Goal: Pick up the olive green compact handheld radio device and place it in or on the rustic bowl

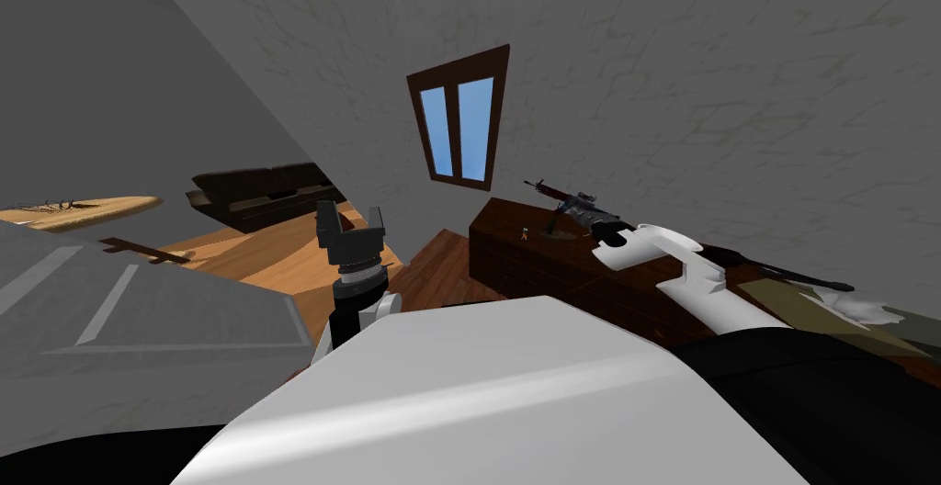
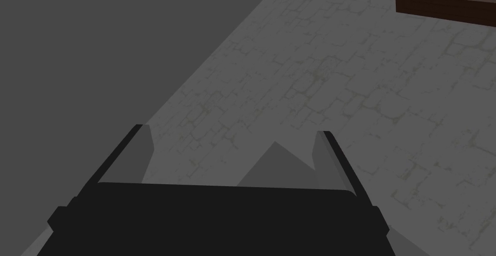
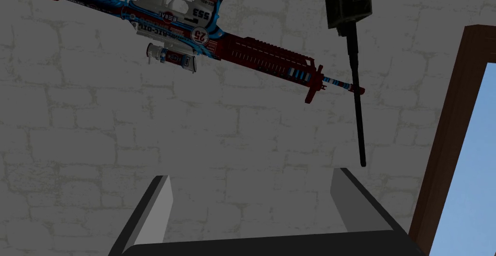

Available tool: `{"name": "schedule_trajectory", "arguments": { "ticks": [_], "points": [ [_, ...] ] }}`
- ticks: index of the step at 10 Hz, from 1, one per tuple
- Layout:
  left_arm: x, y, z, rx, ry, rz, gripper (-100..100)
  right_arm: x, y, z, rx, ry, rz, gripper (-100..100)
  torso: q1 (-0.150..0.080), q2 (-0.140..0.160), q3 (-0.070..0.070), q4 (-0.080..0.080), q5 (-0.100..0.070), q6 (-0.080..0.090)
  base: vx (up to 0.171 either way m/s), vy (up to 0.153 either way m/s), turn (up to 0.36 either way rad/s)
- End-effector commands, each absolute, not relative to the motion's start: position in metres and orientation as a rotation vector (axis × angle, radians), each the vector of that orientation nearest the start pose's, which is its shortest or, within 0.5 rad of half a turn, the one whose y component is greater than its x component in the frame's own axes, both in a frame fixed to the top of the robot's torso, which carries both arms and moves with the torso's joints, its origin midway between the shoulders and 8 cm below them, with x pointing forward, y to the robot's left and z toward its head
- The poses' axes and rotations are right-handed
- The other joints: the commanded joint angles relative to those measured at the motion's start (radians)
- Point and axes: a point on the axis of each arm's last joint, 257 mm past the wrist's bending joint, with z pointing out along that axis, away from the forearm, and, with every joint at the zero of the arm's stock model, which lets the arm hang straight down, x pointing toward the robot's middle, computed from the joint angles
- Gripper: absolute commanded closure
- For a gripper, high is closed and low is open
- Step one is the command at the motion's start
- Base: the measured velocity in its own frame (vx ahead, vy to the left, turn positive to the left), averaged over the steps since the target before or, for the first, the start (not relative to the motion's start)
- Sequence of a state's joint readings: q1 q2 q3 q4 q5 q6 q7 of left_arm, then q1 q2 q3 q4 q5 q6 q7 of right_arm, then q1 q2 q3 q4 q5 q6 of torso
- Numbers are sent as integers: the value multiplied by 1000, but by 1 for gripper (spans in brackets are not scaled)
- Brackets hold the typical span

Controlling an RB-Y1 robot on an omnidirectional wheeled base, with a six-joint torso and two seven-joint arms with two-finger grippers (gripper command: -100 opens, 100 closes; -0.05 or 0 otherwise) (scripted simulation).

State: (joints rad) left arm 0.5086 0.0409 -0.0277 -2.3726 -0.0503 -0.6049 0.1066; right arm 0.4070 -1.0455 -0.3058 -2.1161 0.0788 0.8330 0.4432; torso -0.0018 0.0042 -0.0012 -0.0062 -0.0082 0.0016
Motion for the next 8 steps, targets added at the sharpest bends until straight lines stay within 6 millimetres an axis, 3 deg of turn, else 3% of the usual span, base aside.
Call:
{"name": "schedule_trajectory", "arguments": {
  "ticks": [1,4,5,6,8],
  "points": [
    [306,251,78,-481,526,-1443,0,413,-577,-61,439,1719,-489,-100,0,0,0,0,0,0,-19,-17,36],
    [306,251,78,-481,526,-1443,0,413,-575,-43,443,1718,-497,-100,0,0,0,0,0,0,-20,-15,40],
    [306,251,78,-481,526,-1443,0,414,-575,-46,441,1718,-494,-100,0,0,0,0,0,0,-8,-5,7],
    [306,251,78,-481,526,-1443,0,413,-575,-46,442,1718,-496,0,1,-1,0,0,0,0,0,0,0],
    [306,251,78,-481,526,-1443,0,413,-575,-46,442,1718,-496,0,1,-1,-1,0,0,0,0,0,0]
  ]
}}
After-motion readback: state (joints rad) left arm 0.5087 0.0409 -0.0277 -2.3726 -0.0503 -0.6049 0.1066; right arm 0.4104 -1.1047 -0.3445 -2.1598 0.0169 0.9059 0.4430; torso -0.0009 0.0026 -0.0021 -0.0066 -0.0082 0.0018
